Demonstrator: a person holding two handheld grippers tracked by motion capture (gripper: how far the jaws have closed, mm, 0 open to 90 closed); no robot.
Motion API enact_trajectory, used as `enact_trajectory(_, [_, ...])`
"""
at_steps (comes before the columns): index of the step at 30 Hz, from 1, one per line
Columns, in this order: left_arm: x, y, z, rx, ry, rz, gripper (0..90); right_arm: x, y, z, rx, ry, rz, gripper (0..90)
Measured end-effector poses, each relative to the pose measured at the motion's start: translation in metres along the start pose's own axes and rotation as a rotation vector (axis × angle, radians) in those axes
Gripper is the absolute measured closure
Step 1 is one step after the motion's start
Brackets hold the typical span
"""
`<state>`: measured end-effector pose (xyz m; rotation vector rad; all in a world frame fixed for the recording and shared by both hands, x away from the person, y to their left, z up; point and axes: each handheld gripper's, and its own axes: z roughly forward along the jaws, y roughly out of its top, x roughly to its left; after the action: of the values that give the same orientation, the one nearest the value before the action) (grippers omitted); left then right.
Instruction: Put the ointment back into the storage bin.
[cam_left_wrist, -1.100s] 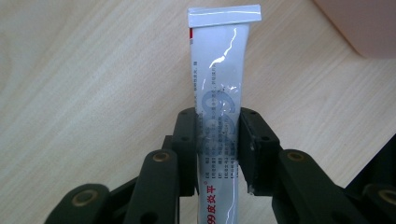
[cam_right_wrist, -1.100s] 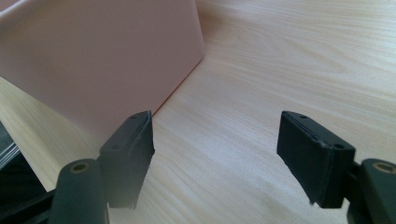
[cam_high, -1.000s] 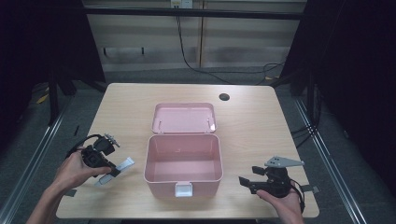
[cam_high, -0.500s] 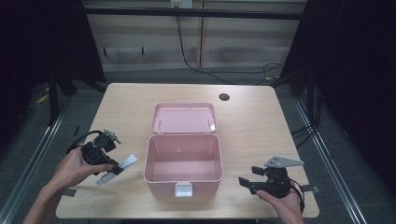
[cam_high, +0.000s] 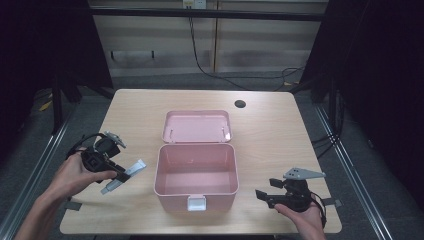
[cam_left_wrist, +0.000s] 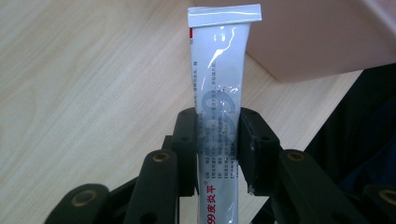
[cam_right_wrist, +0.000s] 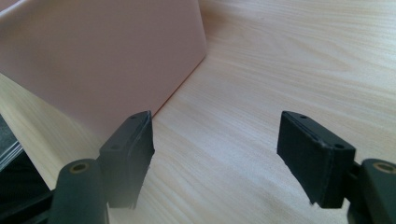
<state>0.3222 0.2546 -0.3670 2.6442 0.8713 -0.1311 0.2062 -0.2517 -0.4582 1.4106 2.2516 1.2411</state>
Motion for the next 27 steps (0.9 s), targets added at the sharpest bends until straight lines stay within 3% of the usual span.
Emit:
enact_trajectory(3, [-0.001,0.0,-0.006,-0.022,0.006,0.006,70.0,0.0,0.0,0.0,0.001,0.001,0.001,27.0])
enact_trajectory(7, [-0.004,0.002,-0.014,-0.023,0.018,0.051,70.0,0.0,0.0,0.0,0.002,0.0,0.001,27.0])
enact_trajectory(13, [-0.008,0.008,-0.025,-0.057,0.0,0.043,70.0,0.0,0.0,0.0,0.002,0.002,0.003,26.8])
enact_trajectory(15, [-0.011,0.01,-0.028,-0.057,0.016,0.039,70.0,0.0,0.0,0.0,0.002,0.001,0.003,26.8])
enact_trajectory(27, [-0.027,0.029,-0.047,-0.073,0.01,0.109,70.0,0.0,0.0,0.0,0.005,0.007,0.006,26.2])
